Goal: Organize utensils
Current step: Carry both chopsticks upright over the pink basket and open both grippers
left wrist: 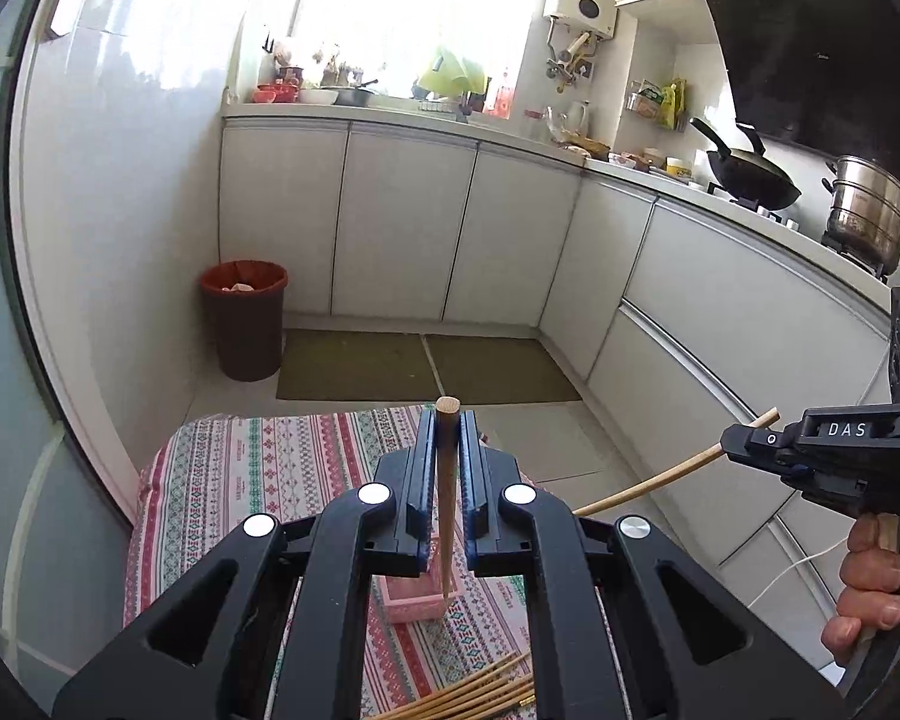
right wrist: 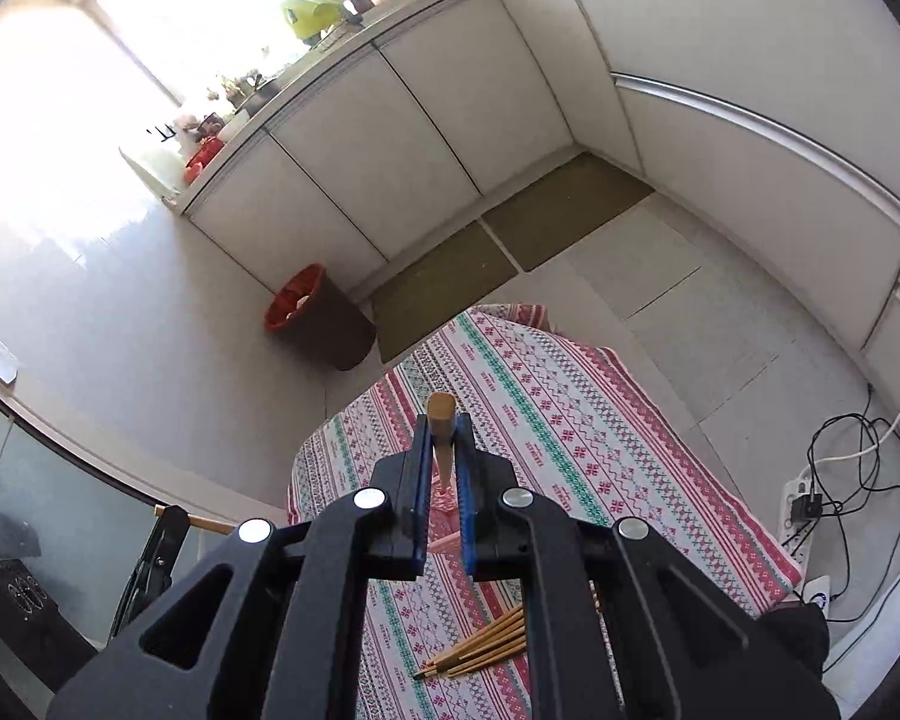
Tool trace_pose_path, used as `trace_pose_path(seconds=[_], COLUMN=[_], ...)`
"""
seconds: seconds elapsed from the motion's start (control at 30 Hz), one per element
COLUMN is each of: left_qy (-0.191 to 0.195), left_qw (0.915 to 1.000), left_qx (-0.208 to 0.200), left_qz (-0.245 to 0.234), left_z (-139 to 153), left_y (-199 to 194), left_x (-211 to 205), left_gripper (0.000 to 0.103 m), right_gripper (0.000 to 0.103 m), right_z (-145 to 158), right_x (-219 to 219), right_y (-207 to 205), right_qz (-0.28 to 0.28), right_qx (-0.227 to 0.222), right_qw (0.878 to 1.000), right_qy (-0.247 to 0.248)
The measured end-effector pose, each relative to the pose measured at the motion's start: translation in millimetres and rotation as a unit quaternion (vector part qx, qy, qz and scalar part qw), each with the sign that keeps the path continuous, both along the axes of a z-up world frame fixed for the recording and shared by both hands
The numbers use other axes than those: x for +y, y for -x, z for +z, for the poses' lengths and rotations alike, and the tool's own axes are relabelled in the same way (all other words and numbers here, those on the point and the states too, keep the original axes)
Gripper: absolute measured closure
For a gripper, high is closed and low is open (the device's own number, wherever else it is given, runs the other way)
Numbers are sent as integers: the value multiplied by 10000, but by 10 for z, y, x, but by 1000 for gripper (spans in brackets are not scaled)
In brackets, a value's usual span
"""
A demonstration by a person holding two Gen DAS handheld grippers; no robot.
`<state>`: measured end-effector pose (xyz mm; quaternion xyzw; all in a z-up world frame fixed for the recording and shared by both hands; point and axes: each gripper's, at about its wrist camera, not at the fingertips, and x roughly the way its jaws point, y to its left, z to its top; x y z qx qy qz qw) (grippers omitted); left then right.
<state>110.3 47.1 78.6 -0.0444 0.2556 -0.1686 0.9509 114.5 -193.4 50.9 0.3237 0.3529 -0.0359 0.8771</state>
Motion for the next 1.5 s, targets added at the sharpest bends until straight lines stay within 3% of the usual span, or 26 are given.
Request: trace_pose_path(seconds=[0.13, 0.37, 0.43, 0.5, 0.7, 0.83, 1.03, 1.17, 1.23, 1.33, 1.5], left_qy=[-104, -127, -158, -44, 530, 621, 617, 629, 610, 523, 350], left_qw=[9998, 9997, 9993, 9988, 9982, 9974, 9959, 9954, 9957, 9966, 9976], left_qx=[-98, 167, 344, 483, 223, 153, 382, 430, 416, 386, 310], left_qz=[123, 138, 34, 18, 193, 346, 536, 573, 554, 510, 508], left_z=[-83, -482, -605, -668, -368, -295, -403, -421, -416, -403, -407], left_y=[-154, -513, -567, -583, -408, -339, -410, -419, -397, -345, -235], left_x=[-40, -45, -59, -1, 293, 395, 516, 573, 574, 531, 430], left_gripper=[96, 96, 92, 77, 75, 70, 68, 66, 64, 62, 51], right_gripper=[95, 95, 95, 95, 95, 95, 95, 89, 78, 76, 61], right_z=[-41, -198, -252, -309, -430, -472, -656, -841, -886, -850, -683], right_x=[115, 334, 396, 445, 534, 637, 763, 797, 797, 816, 809], right_y=[-181, -478, -545, -594, -694, -762, -919, -1029, -1017, -901, -628], right_qz=[187, 411, 457, 486, 577, 630, 760, 923, 935, 897, 595], right_qx=[-70, 48, 91, 137, 255, 281, 391, 484, 537, 460, 156], right_qw=[9998, 9989, 9982, 9976, 9960, 9941, 9920, 9925, 9925, 9915, 9885], right_qy=[-15, 241, 376, 476, 632, 834, 932, 638, 582, 821, 1381])
